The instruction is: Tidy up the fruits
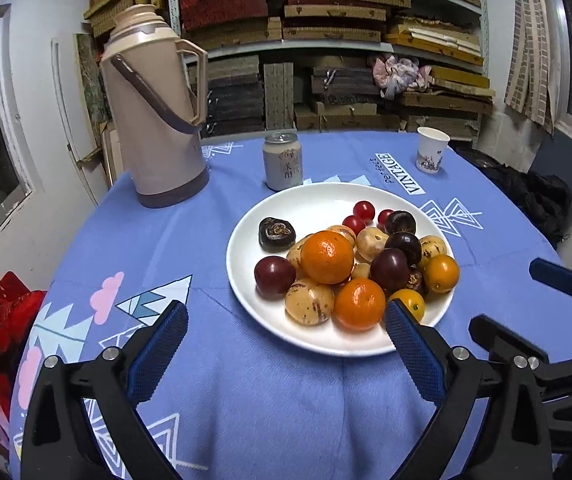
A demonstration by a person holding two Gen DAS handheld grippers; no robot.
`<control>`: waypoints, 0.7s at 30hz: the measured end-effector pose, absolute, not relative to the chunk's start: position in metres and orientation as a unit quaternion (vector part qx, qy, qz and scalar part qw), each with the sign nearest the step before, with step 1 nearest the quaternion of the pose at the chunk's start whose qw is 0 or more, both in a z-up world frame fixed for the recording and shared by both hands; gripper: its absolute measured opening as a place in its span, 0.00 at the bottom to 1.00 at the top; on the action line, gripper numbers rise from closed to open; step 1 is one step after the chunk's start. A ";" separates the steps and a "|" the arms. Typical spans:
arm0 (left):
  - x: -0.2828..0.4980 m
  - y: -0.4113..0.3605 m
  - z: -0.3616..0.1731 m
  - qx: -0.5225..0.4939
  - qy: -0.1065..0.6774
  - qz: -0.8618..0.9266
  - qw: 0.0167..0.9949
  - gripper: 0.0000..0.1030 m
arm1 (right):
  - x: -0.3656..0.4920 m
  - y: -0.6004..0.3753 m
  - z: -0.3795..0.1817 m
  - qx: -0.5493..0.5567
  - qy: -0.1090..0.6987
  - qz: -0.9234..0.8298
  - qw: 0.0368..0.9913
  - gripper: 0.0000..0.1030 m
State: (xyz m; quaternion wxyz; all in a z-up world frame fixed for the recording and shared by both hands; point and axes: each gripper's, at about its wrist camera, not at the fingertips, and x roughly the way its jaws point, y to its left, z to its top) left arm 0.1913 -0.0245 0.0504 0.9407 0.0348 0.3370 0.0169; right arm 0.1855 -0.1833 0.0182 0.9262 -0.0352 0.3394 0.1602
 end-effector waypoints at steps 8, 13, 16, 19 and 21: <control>0.174 -0.021 0.052 0.026 0.333 0.010 0.942 0.96 | 0.175 -0.182 0.011 -0.042 0.345 0.160 0.924 0.90; 0.173 -0.020 0.047 0.018 0.347 0.007 0.938 0.96 | 0.174 -0.182 0.009 -0.041 0.347 0.160 0.923 0.91; 0.173 -0.020 0.044 0.020 0.352 0.013 0.936 0.96 | 0.172 -0.184 0.005 -0.040 0.350 0.160 0.922 0.91; 0.173 -0.020 0.041 0.024 0.356 0.017 0.934 0.96 | 0.172 -0.185 0.003 -0.037 0.352 0.159 0.922 0.91; 0.174 -0.019 0.039 0.023 0.359 0.016 0.933 0.96 | 0.173 -0.186 0.003 -0.036 0.353 0.159 0.921 0.91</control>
